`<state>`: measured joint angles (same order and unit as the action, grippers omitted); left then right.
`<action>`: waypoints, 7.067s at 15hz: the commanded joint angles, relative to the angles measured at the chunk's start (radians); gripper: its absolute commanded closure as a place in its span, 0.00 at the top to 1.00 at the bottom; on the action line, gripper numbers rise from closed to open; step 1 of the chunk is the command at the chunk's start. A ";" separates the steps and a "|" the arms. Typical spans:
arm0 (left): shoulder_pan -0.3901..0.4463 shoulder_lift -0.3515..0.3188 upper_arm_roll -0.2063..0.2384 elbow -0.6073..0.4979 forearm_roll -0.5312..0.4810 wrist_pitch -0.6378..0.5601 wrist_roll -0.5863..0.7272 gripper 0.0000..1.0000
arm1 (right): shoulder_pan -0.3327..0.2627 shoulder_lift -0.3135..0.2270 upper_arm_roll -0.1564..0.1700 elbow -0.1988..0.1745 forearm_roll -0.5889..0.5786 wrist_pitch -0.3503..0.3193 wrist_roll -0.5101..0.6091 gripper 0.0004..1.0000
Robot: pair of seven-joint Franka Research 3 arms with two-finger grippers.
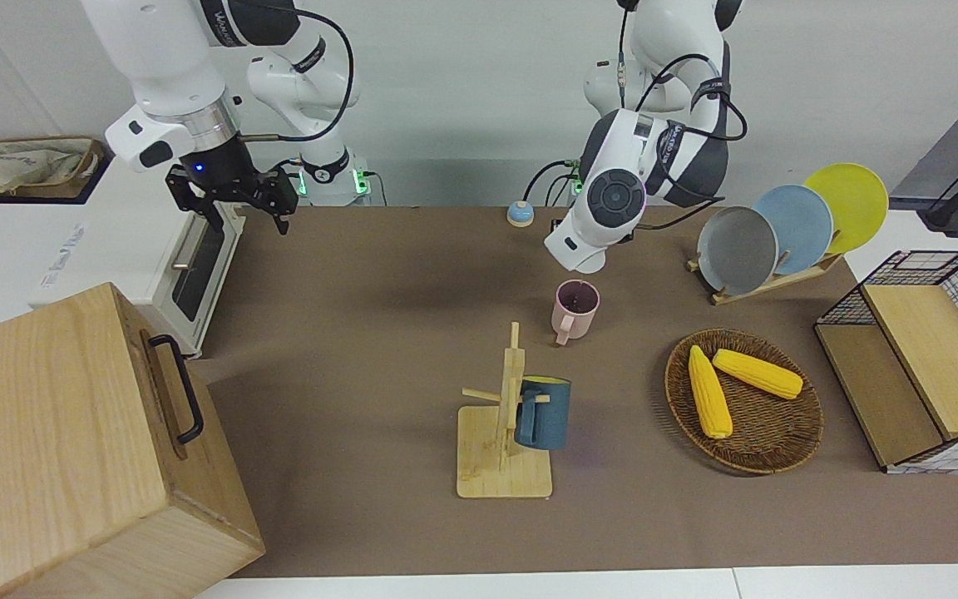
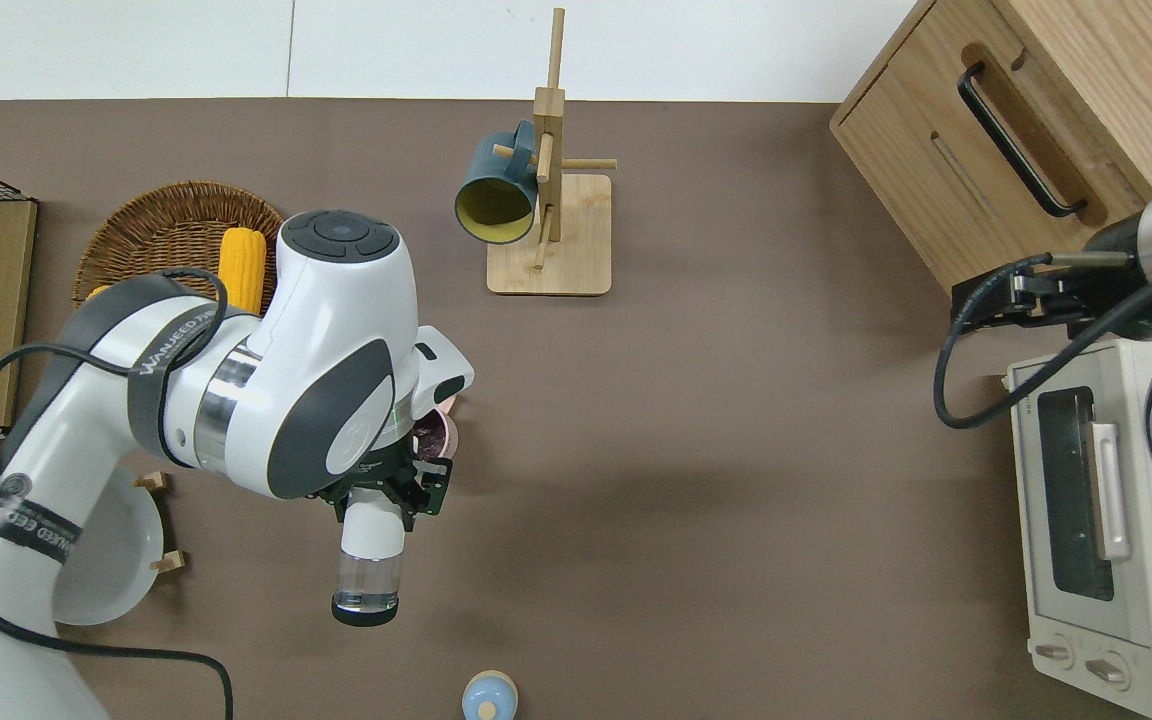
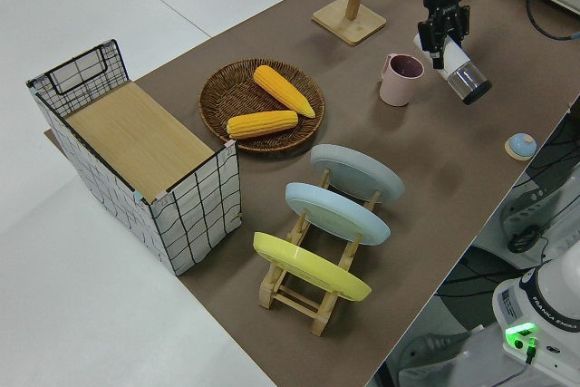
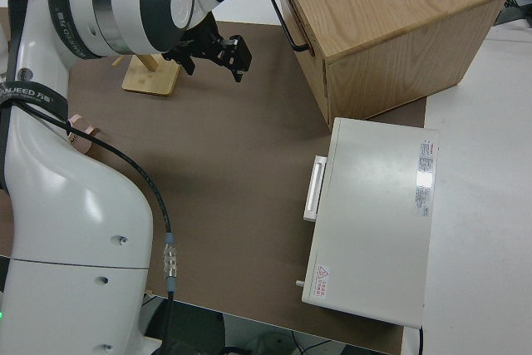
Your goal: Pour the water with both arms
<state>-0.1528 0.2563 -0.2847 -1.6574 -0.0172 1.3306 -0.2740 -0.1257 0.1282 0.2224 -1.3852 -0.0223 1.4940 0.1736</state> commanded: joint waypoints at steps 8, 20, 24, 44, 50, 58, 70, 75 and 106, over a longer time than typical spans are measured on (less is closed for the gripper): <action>-0.002 -0.310 0.018 -0.378 -0.058 0.341 -0.001 0.00 | -0.020 -0.005 0.012 -0.002 0.010 0.002 -0.023 0.99; -0.014 -0.544 0.004 -0.738 -0.138 0.798 0.006 0.00 | -0.020 -0.005 0.012 -0.002 0.010 0.002 -0.025 0.99; -0.014 -0.592 0.004 -0.780 -0.138 0.821 0.007 0.00 | -0.020 -0.005 0.012 -0.002 0.010 0.002 -0.023 0.99; 0.600 -0.444 0.027 -0.220 0.007 0.828 0.369 0.00 | -0.020 -0.005 0.012 -0.002 0.010 0.002 -0.023 0.99; 0.709 -0.235 0.070 0.036 -0.006 0.837 0.573 0.00 | -0.020 -0.005 0.012 -0.002 0.010 0.002 -0.025 0.99; 0.826 -0.040 0.075 0.171 -0.234 0.979 0.800 0.00 | -0.020 -0.005 0.012 -0.002 0.010 0.002 -0.023 0.99; 0.861 0.098 0.073 0.172 -0.391 1.142 0.992 0.00 | -0.020 -0.005 0.012 -0.002 0.010 0.002 -0.023 0.99; 0.865 0.116 0.073 0.165 -0.389 1.154 1.010 0.01 | -0.020 -0.005 0.012 -0.002 0.010 0.002 -0.023 0.99; 0.884 0.080 0.119 0.294 -0.144 0.624 0.860 1.00 | -0.020 -0.005 0.012 -0.002 0.010 0.002 -0.023 0.99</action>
<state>0.7294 0.3709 -0.1593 -1.3817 -0.2062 2.0600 0.6541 -0.1257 0.1282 0.2224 -1.3852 -0.0223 1.4940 0.1735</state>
